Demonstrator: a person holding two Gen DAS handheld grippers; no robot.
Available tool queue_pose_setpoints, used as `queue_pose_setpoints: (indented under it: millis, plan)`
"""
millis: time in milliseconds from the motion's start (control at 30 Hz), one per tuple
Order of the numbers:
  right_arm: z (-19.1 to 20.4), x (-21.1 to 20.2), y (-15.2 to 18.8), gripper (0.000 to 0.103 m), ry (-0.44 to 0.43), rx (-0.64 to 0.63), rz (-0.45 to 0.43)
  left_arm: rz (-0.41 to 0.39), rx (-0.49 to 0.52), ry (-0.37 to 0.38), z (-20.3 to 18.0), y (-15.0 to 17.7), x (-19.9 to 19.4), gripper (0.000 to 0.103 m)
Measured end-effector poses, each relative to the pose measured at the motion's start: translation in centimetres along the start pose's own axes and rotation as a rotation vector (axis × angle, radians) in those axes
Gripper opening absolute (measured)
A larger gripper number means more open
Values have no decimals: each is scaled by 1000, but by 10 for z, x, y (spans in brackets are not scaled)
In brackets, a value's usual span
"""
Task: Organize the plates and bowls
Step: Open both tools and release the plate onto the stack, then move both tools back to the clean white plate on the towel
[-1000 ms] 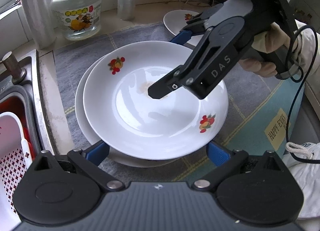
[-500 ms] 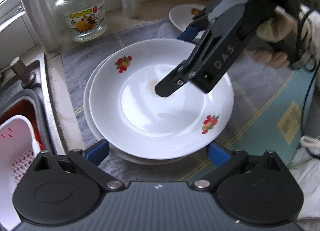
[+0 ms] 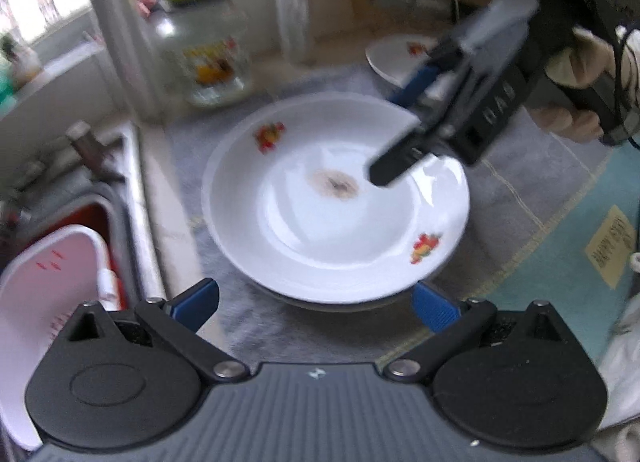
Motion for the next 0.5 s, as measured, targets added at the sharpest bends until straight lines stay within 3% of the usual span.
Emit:
queue_pose_setpoints:
  millis: [233,500]
  plan:
    - [-7,-31,13,103,130,-11,-100,-177,-1,-112,-10,-20,-16,102]
    - [-35,-80,35,103,241,71,-131,-274,-64,-90,-45,-44,-13,102]
Point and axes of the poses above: each gripper's, at about its wrist camera, not at the fingertips, and x roughly the way its jaws point, z to its left, y to its underside, the point moved 9 cm from there along x, roughly the way its jaws point, and after that the axes turned 13 degrees about -z, right-handed, at the moved point
